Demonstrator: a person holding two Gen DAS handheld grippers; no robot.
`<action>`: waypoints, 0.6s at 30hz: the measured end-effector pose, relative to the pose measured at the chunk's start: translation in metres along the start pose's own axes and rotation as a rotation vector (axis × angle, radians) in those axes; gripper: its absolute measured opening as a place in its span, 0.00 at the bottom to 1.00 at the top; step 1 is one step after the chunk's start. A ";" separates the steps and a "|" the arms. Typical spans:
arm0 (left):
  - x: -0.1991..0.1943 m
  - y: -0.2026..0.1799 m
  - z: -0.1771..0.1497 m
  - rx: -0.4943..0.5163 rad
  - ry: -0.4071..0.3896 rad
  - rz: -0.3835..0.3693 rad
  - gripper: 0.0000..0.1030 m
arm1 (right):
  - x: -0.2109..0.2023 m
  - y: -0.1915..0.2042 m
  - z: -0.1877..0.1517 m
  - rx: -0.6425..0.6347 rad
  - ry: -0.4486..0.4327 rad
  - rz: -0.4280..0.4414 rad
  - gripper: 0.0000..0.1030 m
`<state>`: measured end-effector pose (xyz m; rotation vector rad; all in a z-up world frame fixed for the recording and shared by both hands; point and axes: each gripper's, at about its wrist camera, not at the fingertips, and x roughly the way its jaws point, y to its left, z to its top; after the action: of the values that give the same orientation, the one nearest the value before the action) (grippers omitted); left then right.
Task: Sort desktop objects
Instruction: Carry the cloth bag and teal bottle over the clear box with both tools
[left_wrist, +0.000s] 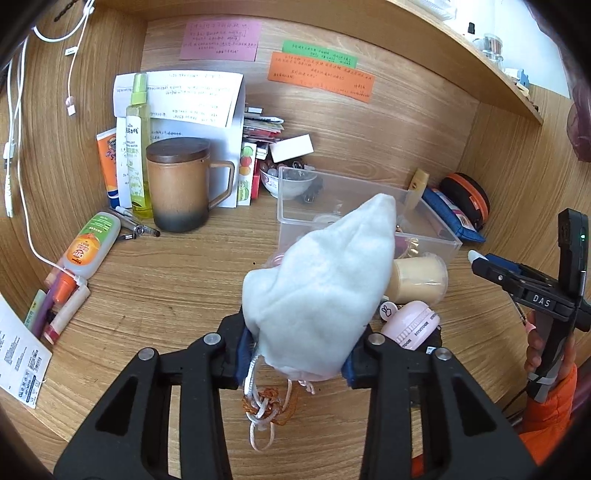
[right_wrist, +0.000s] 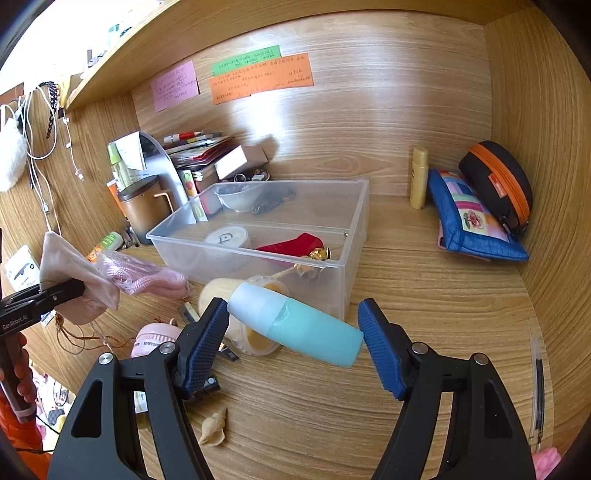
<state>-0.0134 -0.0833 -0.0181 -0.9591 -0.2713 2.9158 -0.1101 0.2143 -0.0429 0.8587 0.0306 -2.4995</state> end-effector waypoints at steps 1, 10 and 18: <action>-0.003 0.000 0.000 -0.002 -0.007 0.001 0.36 | 0.001 0.001 0.001 -0.001 0.000 0.006 0.67; -0.018 -0.001 0.008 -0.003 -0.042 0.005 0.36 | 0.002 0.004 0.009 -0.018 -0.016 0.027 0.67; -0.009 -0.010 0.026 0.030 -0.056 -0.027 0.36 | 0.002 0.004 0.016 -0.027 -0.027 0.028 0.67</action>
<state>-0.0212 -0.0784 0.0094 -0.8634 -0.2400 2.9173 -0.1186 0.2068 -0.0306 0.8089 0.0424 -2.4787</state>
